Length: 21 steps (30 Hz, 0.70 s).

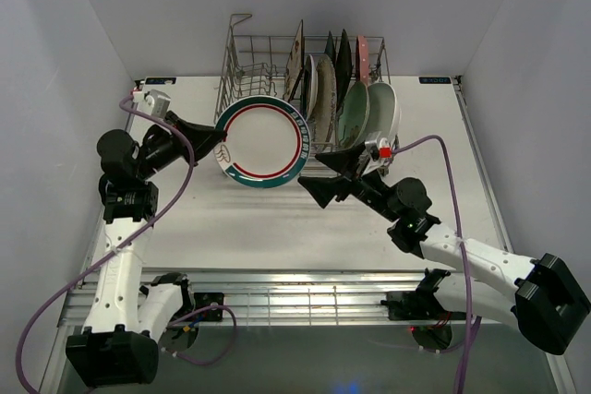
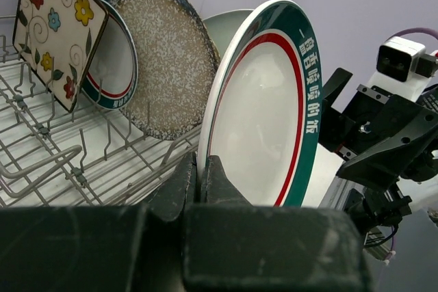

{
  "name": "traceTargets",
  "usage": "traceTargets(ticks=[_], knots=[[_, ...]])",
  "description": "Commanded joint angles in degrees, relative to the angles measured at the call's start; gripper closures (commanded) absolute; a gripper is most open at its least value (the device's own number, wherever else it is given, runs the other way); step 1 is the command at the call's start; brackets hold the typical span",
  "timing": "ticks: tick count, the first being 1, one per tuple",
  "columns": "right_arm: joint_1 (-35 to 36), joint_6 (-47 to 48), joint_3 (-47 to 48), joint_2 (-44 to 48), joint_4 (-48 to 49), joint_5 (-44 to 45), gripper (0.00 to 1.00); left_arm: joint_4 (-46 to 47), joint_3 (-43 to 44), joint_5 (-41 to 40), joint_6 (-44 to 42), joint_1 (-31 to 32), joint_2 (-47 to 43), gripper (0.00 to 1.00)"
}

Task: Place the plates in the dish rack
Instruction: Pick up the plate from the corner of the board.

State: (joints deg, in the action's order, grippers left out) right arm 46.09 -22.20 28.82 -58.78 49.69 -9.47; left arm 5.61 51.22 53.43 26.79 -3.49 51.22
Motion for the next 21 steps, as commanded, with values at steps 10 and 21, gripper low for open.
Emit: traceTargets(ticks=[10, 21], knots=[[-1.52, -4.26, -2.28, -0.80, 14.20, -2.48, 0.17, 2.22, -1.30, -0.78, -2.79, 6.29, 0.19, 1.00], [-2.14, -6.45, -2.98, -1.60, 15.96, -1.16, 0.58, 2.22, -1.83, -4.56, -7.01, 10.34, 0.90, 1.00]])
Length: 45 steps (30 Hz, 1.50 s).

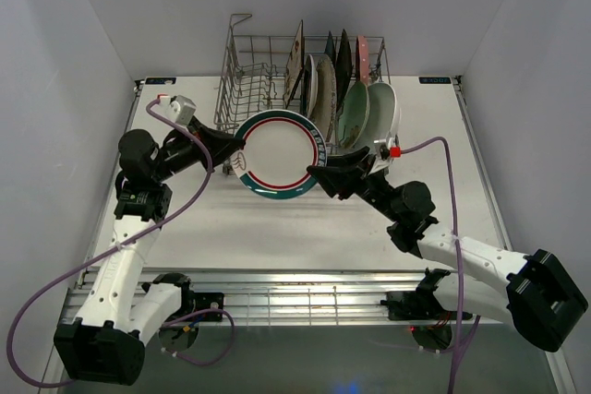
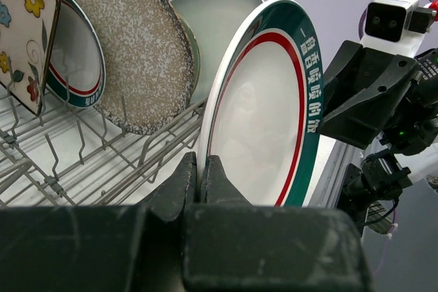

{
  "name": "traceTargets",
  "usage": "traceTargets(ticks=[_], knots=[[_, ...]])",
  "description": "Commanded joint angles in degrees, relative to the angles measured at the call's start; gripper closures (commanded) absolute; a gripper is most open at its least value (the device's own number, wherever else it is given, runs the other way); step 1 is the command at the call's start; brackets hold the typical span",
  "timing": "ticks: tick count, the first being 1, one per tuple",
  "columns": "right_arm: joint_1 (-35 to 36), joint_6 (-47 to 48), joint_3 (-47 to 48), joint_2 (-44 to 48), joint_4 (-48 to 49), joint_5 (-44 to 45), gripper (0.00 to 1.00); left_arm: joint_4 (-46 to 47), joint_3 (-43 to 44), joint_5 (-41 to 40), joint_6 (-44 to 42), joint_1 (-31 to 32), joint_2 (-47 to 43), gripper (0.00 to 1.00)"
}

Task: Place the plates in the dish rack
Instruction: Pick up the plate from the corner of the board, then insert the plate into the dish rack.

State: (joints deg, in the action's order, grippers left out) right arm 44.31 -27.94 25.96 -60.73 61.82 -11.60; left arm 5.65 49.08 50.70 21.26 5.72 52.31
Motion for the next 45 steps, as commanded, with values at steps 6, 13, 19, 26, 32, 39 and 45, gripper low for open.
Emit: traceTargets(ticks=[6, 13, 19, 26, 32, 39, 45], knots=[[-0.37, -0.36, -1.08, 1.66, 3.57, 2.72, 0.71, 1.73, 0.75, -2.36, -2.36, 2.81, 0.33, 1.00], [-0.46, -0.18, -1.70, 2.98, 2.34, 4.56, 0.92, 0.94, 1.90, -1.30, -3.76, 3.95, 0.60, 1.00], [-0.46, -1.41, -2.75, 4.48, 2.07, 6.84, 0.92, -0.55, 2.60, -0.24, -6.40, 4.39, 0.86, 1.00], [-0.46, -2.20, -1.44, 4.57, -0.80, 7.99, 0.92, -1.43, 2.95, -0.68, -8.86, 4.57, 1.21, 0.57], [-0.37, -1.68, 4.80, 1.59, -4.78, 10.01, 0.92, -2.05, 4.36, -1.57, -8.95, 4.57, 1.39, 0.34], [-0.46, 0.70, 16.22, -3.60, -14.00, 12.90, 0.92, -4.68, 4.71, -9.19, -13.08, 4.48, -0.98, 0.06], [-0.46, 3.06, 25.36, -8.26, -21.03, 16.69, 0.92, -9.86, 7.43, -21.32, -16.94, 4.48, -4.15, 0.02]])
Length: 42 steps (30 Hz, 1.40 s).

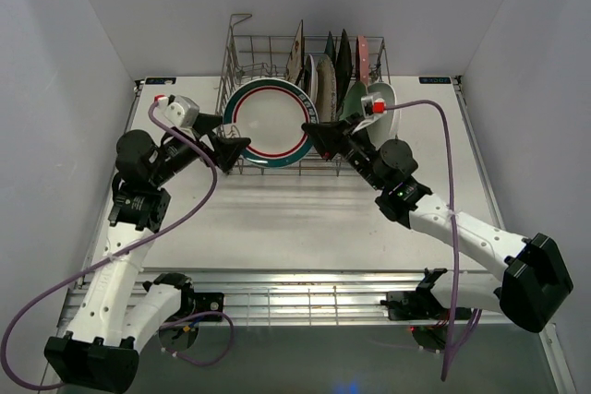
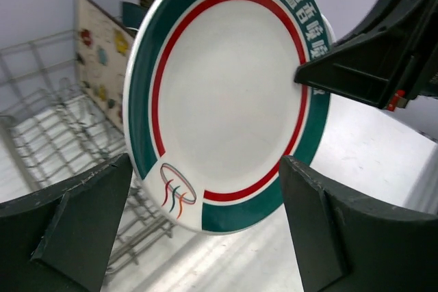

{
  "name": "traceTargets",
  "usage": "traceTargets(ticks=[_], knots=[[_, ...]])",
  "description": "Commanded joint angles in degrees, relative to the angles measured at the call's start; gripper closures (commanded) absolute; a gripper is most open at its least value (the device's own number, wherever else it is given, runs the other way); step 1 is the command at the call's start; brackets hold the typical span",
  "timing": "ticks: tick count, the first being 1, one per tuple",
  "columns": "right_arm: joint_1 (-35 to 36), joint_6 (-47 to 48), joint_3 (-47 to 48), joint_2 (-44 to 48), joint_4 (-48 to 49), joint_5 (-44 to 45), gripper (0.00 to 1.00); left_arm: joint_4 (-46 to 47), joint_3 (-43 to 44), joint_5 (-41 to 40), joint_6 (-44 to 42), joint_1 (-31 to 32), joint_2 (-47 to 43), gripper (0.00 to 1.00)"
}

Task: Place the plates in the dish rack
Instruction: Insert the plate into the dish rack.

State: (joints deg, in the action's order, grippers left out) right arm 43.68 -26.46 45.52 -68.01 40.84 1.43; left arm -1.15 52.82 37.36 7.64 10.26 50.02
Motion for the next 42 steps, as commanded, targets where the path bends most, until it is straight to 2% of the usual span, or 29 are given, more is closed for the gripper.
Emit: traceTargets(ticks=[1, 8, 14, 18, 21, 26, 32, 37, 42], knots=[[0.18, 2.37, 7.64, -1.68, -1.89, 5.58, 0.92, -3.16, 3.87, -11.40, -3.77, 0.02, -2.38, 0.02], [0.79, 7.64, 24.07, -8.97, -16.21, 14.02, 0.92, -4.30, 4.75, -26.53, -5.62, 0.02, -5.10, 0.02], [2.98, 13.35, 35.42, -14.43, -24.57, 22.72, 0.92, -5.88, 1.77, -26.29, -6.49, 0.02, -6.16, 0.02], [7.46, 20.29, 41.31, -18.03, -26.95, 33.96, 0.92, -7.20, 1.32, -28.05, -7.37, 0.02, -6.51, 0.02], [10.36, 26.18, 47.02, -22.51, -28.45, 46.33, 0.92, -8.43, 0.80, -26.31, -7.72, 0.02, -6.78, 0.02], [12.13, 34.18, 56.59, -30.76, -30.72, 56.29, 0.92, -9.49, 0.18, -25.06, -9.13, 0.02, -6.69, 0.02], [12.13, 37.26, 61.71, -36.40, -32.67, 60.08, 0.92, -10.37, -0.26, -23.48, -9.66, 0.02, -6.69, 0.02], [11.95, 43.50, 64.42, -40.27, -28.81, 63.77, 0.92, -9.93, -1.31, -22.60, -9.66, 0.02, -6.25, 0.02], [10.72, 43.16, 70.93, -46.24, -34.59, 63.35, 0.92, -10.10, -1.84, -21.81, -9.75, 0.02, -6.34, 0.02]])
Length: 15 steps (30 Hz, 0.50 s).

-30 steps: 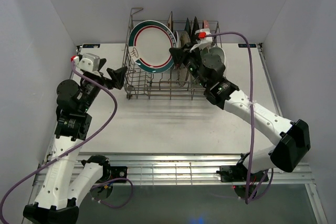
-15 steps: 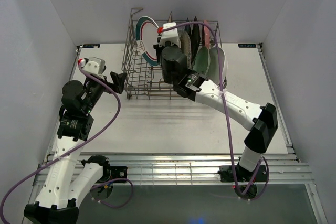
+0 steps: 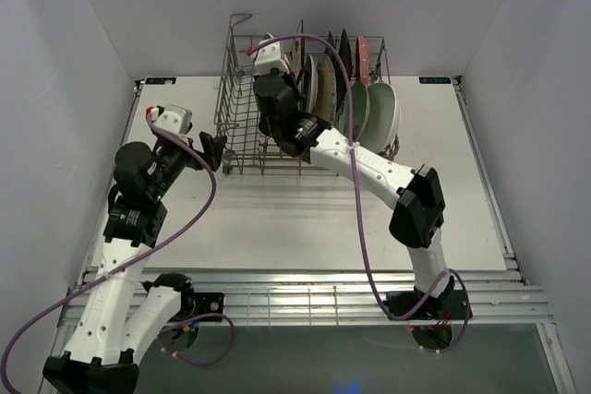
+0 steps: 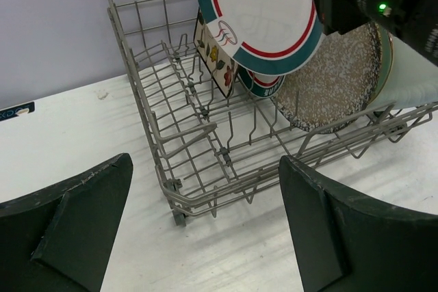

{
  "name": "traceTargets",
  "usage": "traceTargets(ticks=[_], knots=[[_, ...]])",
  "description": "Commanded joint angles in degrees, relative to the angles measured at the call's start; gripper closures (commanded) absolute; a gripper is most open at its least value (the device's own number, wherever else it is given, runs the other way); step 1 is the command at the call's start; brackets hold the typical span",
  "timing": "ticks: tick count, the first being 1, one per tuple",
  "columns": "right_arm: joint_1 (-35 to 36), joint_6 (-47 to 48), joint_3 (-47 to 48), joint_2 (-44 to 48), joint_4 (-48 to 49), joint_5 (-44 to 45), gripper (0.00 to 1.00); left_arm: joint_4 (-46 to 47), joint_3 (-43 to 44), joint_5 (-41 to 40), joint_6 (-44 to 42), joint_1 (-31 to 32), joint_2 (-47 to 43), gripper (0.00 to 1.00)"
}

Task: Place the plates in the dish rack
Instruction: Insert the plate into the dish rack.

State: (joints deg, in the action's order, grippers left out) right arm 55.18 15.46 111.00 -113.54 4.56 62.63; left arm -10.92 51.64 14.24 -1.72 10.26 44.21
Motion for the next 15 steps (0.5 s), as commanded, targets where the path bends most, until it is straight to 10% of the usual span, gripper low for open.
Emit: traceTargets(ticks=[1, 15], knots=[[-0.95, 0.63, 5.89, -1.50, 0.81, 1.62, 0.92, -0.42, -0.75, 1.40, -0.39, 0.02, -0.44, 0.02], [-1.74, 4.31, 6.68, -6.52, -1.13, 4.51, 0.92, -0.77, -1.45, 2.90, -0.57, 0.02, -0.35, 0.02]])
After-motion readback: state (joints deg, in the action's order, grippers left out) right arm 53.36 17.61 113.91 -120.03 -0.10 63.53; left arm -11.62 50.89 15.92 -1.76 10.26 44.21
